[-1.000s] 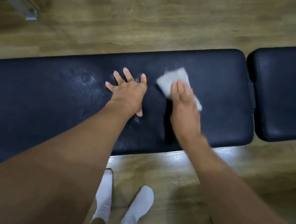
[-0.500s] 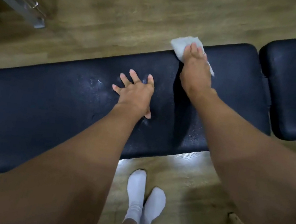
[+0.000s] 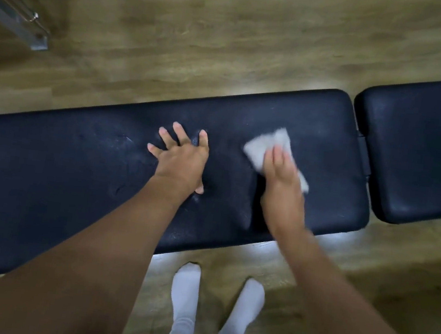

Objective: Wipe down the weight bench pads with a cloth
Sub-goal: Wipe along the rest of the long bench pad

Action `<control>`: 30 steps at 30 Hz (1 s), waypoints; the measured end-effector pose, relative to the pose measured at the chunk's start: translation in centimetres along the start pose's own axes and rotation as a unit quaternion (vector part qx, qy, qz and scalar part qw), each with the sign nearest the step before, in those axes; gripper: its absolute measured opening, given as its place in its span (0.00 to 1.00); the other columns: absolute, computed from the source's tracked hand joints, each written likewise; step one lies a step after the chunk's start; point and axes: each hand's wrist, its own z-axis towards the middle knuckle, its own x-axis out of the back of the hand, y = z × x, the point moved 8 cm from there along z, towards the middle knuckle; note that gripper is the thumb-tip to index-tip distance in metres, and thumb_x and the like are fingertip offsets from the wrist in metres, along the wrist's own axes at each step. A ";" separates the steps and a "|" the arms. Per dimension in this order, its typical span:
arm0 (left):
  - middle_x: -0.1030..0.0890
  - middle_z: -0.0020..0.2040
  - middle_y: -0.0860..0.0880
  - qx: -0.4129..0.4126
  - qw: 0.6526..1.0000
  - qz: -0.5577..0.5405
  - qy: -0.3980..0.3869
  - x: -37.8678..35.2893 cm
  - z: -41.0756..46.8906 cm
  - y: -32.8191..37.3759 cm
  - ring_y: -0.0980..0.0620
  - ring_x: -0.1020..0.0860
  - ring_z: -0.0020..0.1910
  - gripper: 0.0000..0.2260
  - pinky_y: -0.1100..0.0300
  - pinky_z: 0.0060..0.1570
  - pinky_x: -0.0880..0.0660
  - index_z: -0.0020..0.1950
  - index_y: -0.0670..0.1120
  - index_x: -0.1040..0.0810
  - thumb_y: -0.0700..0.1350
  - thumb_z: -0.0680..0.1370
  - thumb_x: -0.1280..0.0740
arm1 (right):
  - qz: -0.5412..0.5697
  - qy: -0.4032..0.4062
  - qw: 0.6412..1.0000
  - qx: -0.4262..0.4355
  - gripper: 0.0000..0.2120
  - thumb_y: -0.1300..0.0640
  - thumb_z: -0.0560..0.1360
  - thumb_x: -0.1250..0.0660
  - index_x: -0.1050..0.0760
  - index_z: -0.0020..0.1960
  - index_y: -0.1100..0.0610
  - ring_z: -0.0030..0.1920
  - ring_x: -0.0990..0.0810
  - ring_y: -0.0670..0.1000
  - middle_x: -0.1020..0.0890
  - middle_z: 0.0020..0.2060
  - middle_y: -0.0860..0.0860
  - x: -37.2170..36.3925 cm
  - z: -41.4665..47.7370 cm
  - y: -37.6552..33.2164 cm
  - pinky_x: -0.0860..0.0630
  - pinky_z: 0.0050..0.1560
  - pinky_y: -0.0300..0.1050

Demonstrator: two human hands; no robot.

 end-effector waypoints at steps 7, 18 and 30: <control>0.63 0.75 0.30 0.023 0.999 -0.006 -0.030 0.2 -0.6 0.2 0.25 0.59 0.72 0.54 0.26 0.66 0.48 0.78 0.49 0.62 0.48 0.68 0.22 | -0.036 0.022 0.999 0.024 0.28 0.72 0.71 0.46 0.40 0.72 0.64 0.72 0.39 0.56 0.37 0.72 0.58 2.3 10.1 -0.6 0.40 0.72 0.50; 0.61 0.75 0.29 0.029 0.999 0.008 -0.014 0.5 -0.7 0.3 0.24 0.59 0.72 0.54 0.27 0.66 0.46 0.78 0.47 0.61 0.48 0.69 0.22 | -0.012 -0.045 0.998 0.037 0.33 0.76 0.68 0.49 0.39 0.73 0.65 0.74 0.39 0.61 0.36 0.73 0.60 0.3 -6.3 3.3 0.47 0.75 0.53; 0.61 0.75 0.31 0.042 0.999 -0.030 -0.005 0.9 -1.4 1.4 0.28 0.57 0.74 0.52 0.31 0.69 0.46 0.78 0.44 0.59 0.46 0.70 0.23 | -0.011 -0.001 1.000 0.028 0.35 0.78 0.69 0.46 0.41 0.74 0.62 0.75 0.41 0.58 0.39 0.75 0.56 1.5 -1.5 4.1 0.40 0.73 0.54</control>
